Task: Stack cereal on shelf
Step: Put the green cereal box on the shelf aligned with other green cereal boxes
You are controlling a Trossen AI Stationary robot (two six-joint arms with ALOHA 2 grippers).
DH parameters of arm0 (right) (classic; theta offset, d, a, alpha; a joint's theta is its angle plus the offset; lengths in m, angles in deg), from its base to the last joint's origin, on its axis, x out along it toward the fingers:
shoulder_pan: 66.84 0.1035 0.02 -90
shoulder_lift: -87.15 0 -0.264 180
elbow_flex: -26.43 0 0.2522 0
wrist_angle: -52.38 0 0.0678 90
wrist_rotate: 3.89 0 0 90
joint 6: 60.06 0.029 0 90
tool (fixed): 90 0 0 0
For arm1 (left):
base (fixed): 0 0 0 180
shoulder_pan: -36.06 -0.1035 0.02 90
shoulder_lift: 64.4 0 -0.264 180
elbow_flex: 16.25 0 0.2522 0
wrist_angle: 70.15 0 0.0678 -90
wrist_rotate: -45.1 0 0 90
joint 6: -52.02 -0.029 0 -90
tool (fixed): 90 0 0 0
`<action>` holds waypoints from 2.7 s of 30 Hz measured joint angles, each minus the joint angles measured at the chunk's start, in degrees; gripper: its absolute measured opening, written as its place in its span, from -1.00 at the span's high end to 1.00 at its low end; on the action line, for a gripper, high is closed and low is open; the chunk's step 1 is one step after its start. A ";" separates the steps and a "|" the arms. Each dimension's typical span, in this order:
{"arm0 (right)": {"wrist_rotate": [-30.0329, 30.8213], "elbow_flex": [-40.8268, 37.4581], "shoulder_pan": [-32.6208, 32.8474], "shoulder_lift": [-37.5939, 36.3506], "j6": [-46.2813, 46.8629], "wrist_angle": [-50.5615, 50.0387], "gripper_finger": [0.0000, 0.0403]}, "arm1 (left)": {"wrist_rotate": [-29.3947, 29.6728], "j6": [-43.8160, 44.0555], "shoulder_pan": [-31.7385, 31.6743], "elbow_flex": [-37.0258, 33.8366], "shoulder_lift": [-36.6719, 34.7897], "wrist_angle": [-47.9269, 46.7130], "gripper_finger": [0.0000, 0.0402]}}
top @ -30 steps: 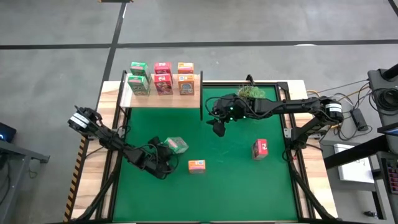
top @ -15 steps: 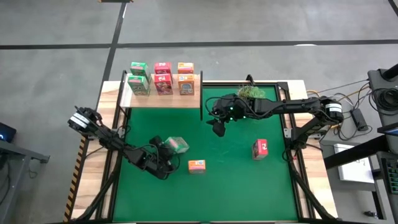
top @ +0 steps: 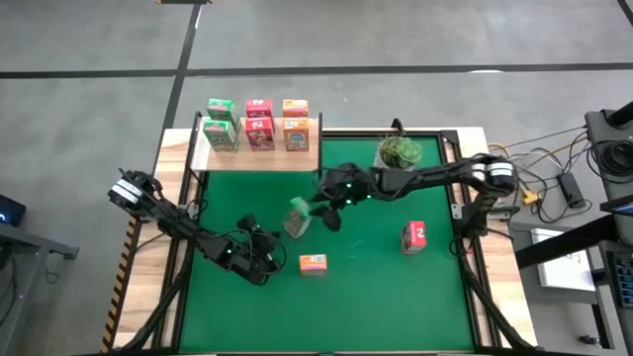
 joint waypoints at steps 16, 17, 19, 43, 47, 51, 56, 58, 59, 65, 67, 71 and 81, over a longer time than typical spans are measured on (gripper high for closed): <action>-4.18 6.56 -0.44 3.47 -3.28 -9.18 -0.03 | 5.07 -10.17 0.04 3.79 -0.29 -0.18 1.00; -4.08 6.56 -0.51 3.14 -3.31 -9.44 -0.03 | 6.09 -13.07 0.04 4.71 -0.33 -0.63 1.00; -3.90 6.50 -0.57 2.44 -3.91 -10.34 -0.03 | 6.79 -18.34 -0.45 5.66 -0.35 -0.57 1.00; -3.90 6.48 -0.54 1.82 -5.42 -12.36 -0.03 | 6.49 -15.13 -0.85 -1.63 1.56 11.60 1.00; -3.91 6.46 -0.54 1.82 -5.70 -12.79 -0.03 | 6.60 -14.08 -1.18 -2.73 3.92 15.15 1.00; -3.92 6.46 -0.54 1.82 -5.66 -12.98 -0.03 | 5.37 -11.15 -0.78 -2.58 4.17 15.09 1.00; -3.92 6.46 -0.54 1.82 -5.50 -13.31 -0.03 | 4.51 -7.64 0.48 -2.54 3.54 12.85 1.00; -3.92 6.46 -0.54 1.82 -5.40 -13.40 -0.03 | 4.46 -6.08 1.04 -2.54 3.34 12.16 1.00; -3.92 6.46 -0.54 1.82 -4.97 -13.38 -0.03 | 4.49 -5.48 1.37 -2.54 3.29 11.95 1.00; -3.94 6.83 -0.54 1.82 0.28 -13.41 -0.03 | 4.44 -1.16 2.65 -2.54 3.41 10.45 1.00; -3.94 6.91 -0.54 1.82 1.46 -13.01 -0.03 | 4.41 -1.01 2.68 -2.54 3.41 10.44 1.00; -3.72 6.91 -0.70 2.81 4.84 -11.98 -0.03 | 4.22 -1.01 2.69 -2.54 3.44 10.49 1.00; -2.41 6.87 -2.77 5.28 10.57 -12.04 -0.03 | 4.05 -1.10 2.80 -2.60 3.52 10.44 1.00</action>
